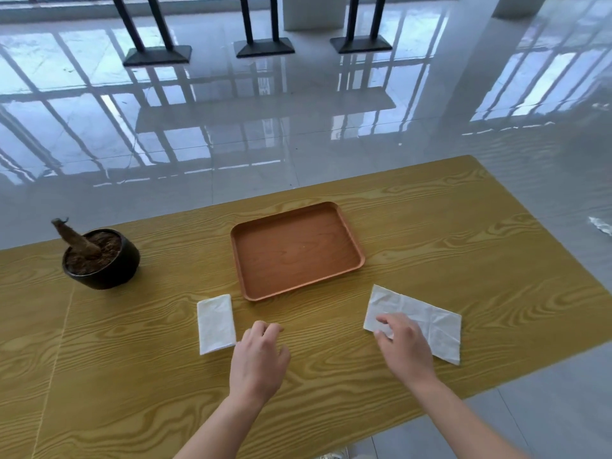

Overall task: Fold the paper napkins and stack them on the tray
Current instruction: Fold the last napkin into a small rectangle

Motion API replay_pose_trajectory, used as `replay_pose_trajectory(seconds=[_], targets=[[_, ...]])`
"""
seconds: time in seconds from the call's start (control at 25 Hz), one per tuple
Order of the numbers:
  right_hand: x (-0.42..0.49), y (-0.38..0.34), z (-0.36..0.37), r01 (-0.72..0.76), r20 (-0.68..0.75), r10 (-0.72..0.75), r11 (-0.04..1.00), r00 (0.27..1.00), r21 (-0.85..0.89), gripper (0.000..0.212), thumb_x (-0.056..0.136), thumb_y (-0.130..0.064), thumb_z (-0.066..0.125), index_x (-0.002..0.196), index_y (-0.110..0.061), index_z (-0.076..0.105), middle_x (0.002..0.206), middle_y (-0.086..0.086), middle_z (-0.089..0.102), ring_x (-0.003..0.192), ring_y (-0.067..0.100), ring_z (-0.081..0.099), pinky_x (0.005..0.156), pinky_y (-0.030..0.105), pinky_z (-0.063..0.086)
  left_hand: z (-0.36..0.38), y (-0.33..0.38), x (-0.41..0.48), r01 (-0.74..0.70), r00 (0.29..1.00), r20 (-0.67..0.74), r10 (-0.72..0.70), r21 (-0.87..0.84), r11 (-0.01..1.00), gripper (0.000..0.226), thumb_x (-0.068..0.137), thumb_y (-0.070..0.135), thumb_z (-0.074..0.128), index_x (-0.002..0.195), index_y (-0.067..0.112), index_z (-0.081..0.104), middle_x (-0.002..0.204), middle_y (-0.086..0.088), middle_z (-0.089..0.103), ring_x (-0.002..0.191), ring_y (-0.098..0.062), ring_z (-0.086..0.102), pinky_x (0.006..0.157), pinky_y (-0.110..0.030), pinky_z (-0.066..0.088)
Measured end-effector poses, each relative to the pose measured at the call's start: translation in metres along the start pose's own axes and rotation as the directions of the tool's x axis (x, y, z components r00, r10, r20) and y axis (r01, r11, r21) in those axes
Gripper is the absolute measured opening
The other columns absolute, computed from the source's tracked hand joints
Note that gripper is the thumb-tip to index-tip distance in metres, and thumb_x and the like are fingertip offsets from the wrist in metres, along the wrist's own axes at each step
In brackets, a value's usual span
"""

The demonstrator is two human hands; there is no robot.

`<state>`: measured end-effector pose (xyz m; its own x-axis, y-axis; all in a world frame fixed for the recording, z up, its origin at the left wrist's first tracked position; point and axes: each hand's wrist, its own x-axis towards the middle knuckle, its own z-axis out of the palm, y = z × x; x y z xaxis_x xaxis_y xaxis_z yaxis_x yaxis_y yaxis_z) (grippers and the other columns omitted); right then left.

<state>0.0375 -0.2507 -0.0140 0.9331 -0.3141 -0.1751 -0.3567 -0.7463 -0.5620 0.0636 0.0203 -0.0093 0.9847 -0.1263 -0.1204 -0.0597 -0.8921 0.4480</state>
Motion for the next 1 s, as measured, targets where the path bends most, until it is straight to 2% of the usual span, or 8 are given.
replay_pose_trajectory(seconds=[0.16, 0.32, 0.4, 0.52, 0.72, 0.84, 1.0], targets=[[0.005, 0.048, -0.023, 0.092, -0.045, -0.11, 0.952, 0.993, -0.292, 0.035, 0.091, -0.006, 0.058, 0.125, -0.015, 0.065, 0.13, 0.002, 0.062, 0.119, 0.027, 0.051, 0.097, 0.039, 0.049, 0.022, 0.032, 0.004, -0.057, 0.998, 0.043, 0.055, 0.045, 0.997, 0.038, 0.09, 0.038, 0.056, 0.128, 0.029, 0.058, 0.116, 0.008, 0.056, 0.11, -0.016, 0.053, 0.089, -0.033, 0.045], [0.009, 0.074, -0.028, 0.123, 0.076, -0.099, 0.879, 0.992, -0.46, 0.038, 0.098, -0.019, 0.047, 0.135, -0.025, 0.054, 0.148, 0.0, 0.048, 0.129, 0.025, 0.043, 0.105, 0.038, 0.043, 0.04, 0.047, 0.004, -0.117, 0.992, 0.076, 0.101, 0.244, 0.963, 0.039, 0.09, 0.048, 0.051, 0.124, 0.029, 0.055, 0.129, 0.002, 0.052, 0.124, -0.022, 0.045, 0.097, -0.044, 0.044], [0.005, 0.072, -0.022, 0.167, 0.124, -0.12, 0.852, 0.985, -0.496, 0.038, 0.099, -0.026, 0.044, 0.136, -0.028, 0.052, 0.151, 0.0, 0.044, 0.129, 0.024, 0.042, 0.104, 0.037, 0.044, 0.046, 0.041, 0.003, -0.094, 0.991, 0.118, 0.058, 0.327, 0.94, 0.048, 0.09, 0.054, 0.051, 0.132, 0.03, 0.049, 0.142, -0.004, 0.044, 0.136, -0.027, 0.035, 0.104, -0.054, 0.04], [-0.008, 0.055, -0.007, 0.251, 0.19, -0.18, 0.837, 0.965, -0.486, 0.038, 0.098, -0.031, 0.045, 0.134, -0.03, 0.054, 0.149, 0.002, 0.046, 0.123, 0.026, 0.047, 0.096, 0.038, 0.049, 0.051, 0.027, -0.001, -0.063, 0.988, 0.154, 0.009, 0.353, 0.934, 0.06, 0.091, 0.059, 0.049, 0.143, 0.034, 0.037, 0.154, -0.007, 0.033, 0.144, -0.029, 0.024, 0.109, -0.059, 0.034], [-0.026, 0.019, 0.023, 0.311, 0.27, -0.209, 0.85, 0.94, -0.425, 0.041, 0.099, -0.034, 0.039, 0.139, -0.028, 0.046, 0.156, 0.003, 0.031, 0.128, 0.025, 0.036, 0.108, 0.035, 0.037, 0.051, 0.019, -0.006, -0.036, 0.99, 0.141, -0.003, 0.27, 0.962, 0.062, 0.092, 0.058, 0.049, 0.147, 0.035, 0.034, 0.159, -0.002, 0.027, 0.149, -0.024, 0.017, 0.116, -0.056, 0.026], [-0.037, -0.006, 0.038, 0.347, 0.314, -0.234, 0.859, 0.92, -0.376, 0.041, 0.1, -0.033, 0.039, 0.14, -0.023, 0.043, 0.158, 0.005, 0.026, 0.134, 0.026, 0.029, 0.114, 0.036, 0.03, 0.048, 0.014, -0.012, -0.037, 0.992, 0.129, 0.011, 0.204, 0.978, 0.059, 0.093, 0.054, 0.049, 0.147, 0.033, 0.035, 0.157, -0.002, 0.03, 0.148, -0.022, 0.021, 0.118, -0.052, 0.024], [-0.046, -0.027, 0.052, 0.444, 0.358, -0.335, 0.849, 0.871, -0.287, 0.039, 0.1, -0.023, 0.038, 0.139, -0.021, 0.044, 0.157, 0.004, 0.029, 0.135, 0.024, 0.028, 0.115, 0.033, 0.026, 0.042, 0.007, -0.022, -0.091, 0.988, 0.137, 0.065, 0.197, 0.976, 0.052, 0.092, 0.05, 0.051, 0.14, 0.035, 0.042, 0.152, -0.003, 0.037, 0.143, -0.025, 0.03, 0.114, -0.051, 0.032]])
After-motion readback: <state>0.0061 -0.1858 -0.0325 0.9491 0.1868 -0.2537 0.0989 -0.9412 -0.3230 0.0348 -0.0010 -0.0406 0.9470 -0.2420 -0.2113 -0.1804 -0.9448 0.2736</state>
